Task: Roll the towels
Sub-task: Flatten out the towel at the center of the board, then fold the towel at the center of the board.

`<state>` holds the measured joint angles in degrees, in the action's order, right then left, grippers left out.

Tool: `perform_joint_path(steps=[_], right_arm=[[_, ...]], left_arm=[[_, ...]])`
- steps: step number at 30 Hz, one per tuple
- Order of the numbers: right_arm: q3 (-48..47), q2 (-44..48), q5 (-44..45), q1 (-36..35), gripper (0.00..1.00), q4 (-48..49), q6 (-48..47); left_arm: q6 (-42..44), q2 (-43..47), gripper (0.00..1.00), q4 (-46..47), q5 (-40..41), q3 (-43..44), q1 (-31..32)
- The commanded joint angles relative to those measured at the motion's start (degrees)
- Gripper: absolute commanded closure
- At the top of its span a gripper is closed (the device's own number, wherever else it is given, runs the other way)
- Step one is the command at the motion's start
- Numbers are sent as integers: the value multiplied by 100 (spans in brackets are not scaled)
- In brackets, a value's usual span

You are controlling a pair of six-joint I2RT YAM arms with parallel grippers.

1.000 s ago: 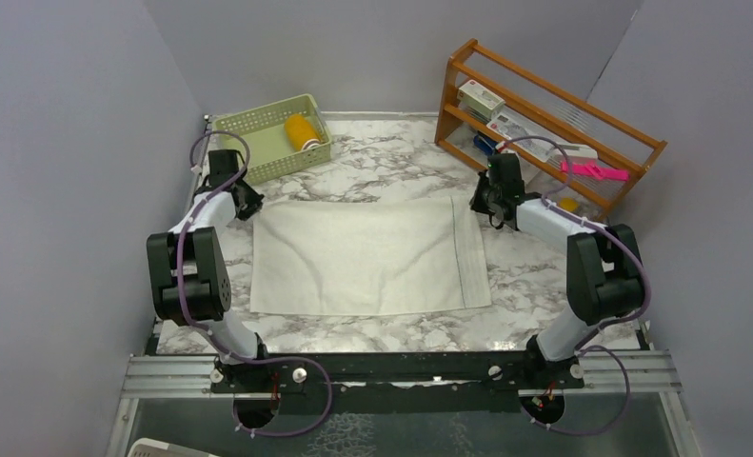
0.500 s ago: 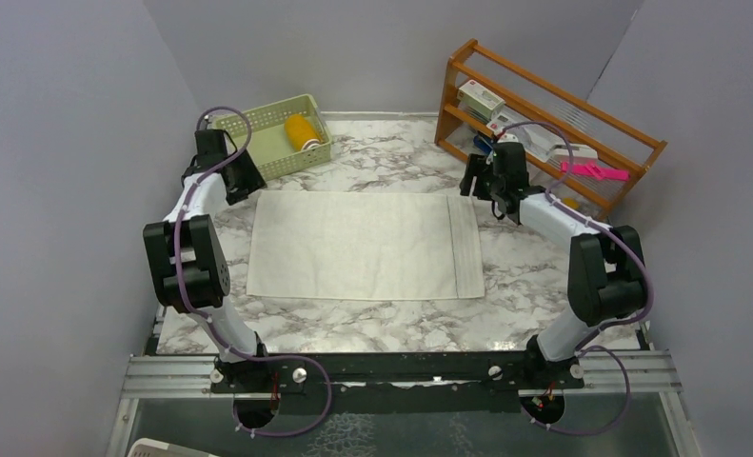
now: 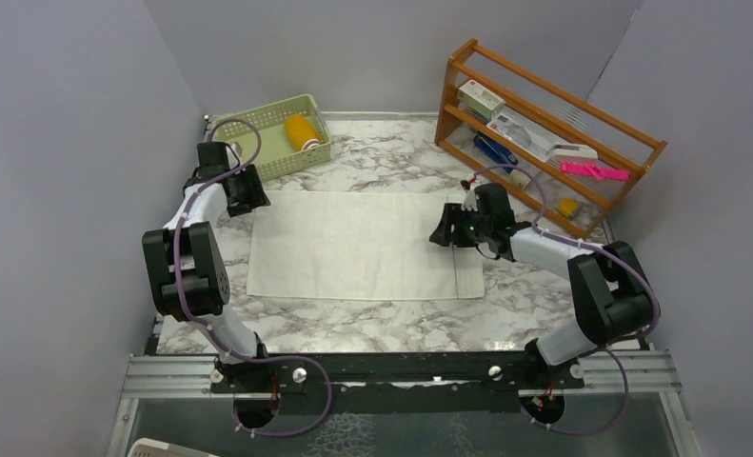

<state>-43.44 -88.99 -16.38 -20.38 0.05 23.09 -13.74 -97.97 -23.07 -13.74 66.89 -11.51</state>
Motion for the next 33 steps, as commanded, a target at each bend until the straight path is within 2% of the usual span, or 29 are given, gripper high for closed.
perform_joint_path(steps=[1,3,4,5,15,20,25,33], right_arm=[[514,464,-216,75,44,-182,421],[784,686,-217,91,44,-384,554],[913,799,-198,112,43,-465,628],[1044,912,-177,144,43,-544,717],[1361,781,63,800,37,-1066,877],[1336,946,132,1087,36,-1312,710],[1179,1142,129,1116,36,-1455,487],[937,1405,-33,1116,36,-1585,287]], left_arm=[[220,169,44,100,-169,64,-24],[273,87,43,96,-183,127,-19],[302,7,31,98,-140,167,-26],[340,-108,27,101,-82,207,-28],[574,-642,25,152,60,674,-29],[685,-818,35,383,6,784,-27],[818,-1026,48,730,-467,827,-27],[982,-1382,56,1005,-635,950,2]])
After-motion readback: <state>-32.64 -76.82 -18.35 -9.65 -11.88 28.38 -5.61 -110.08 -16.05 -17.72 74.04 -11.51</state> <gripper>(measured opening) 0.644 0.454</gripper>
